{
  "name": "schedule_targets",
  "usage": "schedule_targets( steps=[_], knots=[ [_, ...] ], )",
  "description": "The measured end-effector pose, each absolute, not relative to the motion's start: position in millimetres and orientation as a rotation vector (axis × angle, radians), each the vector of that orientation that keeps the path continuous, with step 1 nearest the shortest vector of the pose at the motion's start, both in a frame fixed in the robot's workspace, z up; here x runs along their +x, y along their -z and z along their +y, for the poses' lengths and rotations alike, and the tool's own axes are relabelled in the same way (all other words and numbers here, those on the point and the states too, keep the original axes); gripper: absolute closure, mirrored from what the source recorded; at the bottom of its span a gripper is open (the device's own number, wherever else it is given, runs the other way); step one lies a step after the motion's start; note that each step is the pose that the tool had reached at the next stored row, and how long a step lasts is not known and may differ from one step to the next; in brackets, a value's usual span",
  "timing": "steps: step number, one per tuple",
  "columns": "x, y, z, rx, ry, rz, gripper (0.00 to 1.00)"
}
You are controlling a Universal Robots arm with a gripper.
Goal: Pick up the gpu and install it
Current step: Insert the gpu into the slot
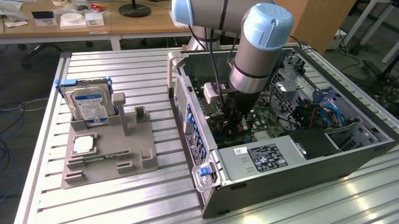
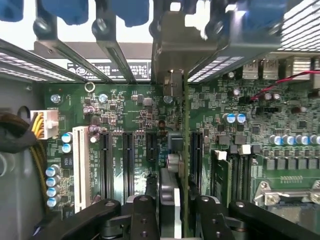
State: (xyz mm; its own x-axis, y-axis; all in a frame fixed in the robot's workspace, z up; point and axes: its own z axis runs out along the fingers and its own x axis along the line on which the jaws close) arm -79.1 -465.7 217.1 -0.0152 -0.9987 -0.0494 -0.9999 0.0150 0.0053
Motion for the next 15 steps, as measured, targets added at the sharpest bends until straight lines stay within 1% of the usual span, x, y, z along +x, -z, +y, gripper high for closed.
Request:
schedule_targets(
  steps=[15],
  knots=[
    [-79,-261,-464,-2.175,-0.041,2.208,0.65]
  ],
)
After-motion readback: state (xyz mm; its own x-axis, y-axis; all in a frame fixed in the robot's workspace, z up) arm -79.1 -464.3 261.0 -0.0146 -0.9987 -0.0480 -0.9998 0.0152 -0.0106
